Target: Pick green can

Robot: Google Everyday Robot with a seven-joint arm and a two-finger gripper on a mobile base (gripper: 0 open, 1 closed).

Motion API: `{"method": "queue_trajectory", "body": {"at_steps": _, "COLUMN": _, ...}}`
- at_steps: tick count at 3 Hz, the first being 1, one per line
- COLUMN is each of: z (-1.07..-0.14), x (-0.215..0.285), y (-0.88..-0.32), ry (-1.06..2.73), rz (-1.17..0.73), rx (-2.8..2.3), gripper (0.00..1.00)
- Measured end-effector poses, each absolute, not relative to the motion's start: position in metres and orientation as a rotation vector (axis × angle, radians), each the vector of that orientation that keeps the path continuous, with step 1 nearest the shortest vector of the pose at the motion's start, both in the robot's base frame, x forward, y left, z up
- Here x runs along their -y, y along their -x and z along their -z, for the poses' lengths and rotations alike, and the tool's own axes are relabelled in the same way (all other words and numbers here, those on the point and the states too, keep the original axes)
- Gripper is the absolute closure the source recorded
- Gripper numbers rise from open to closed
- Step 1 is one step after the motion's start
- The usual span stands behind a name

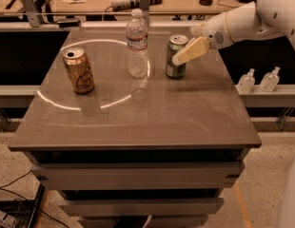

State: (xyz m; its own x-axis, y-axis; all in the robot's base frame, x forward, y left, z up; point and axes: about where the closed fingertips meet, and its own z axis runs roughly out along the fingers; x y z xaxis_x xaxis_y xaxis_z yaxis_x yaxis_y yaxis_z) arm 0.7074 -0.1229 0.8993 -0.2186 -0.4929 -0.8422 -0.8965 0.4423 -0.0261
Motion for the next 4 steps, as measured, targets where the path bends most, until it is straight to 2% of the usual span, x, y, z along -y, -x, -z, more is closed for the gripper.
{"method": "queue_trajectory", "body": {"at_steps": 2, "z": -0.878, "x": 0.111, "y": -0.703, "ry": 1.184, "rz": -0.62, "rx": -1.898, "gripper": 0.0}}
{"method": "queue_trajectory", "body": {"at_steps": 3, "z": -0.874, "x": 0.103, "y": -0.704, "ry": 1.201, "rz": -0.615, "rx": -1.876, "gripper": 0.18}}
{"method": "queue_trajectory", "body": {"at_steps": 4, "z": -0.876, "x": 0.101, "y": -0.704, "ry": 1.218, "rz": -0.597, "rx": -1.853, "gripper": 0.41}}
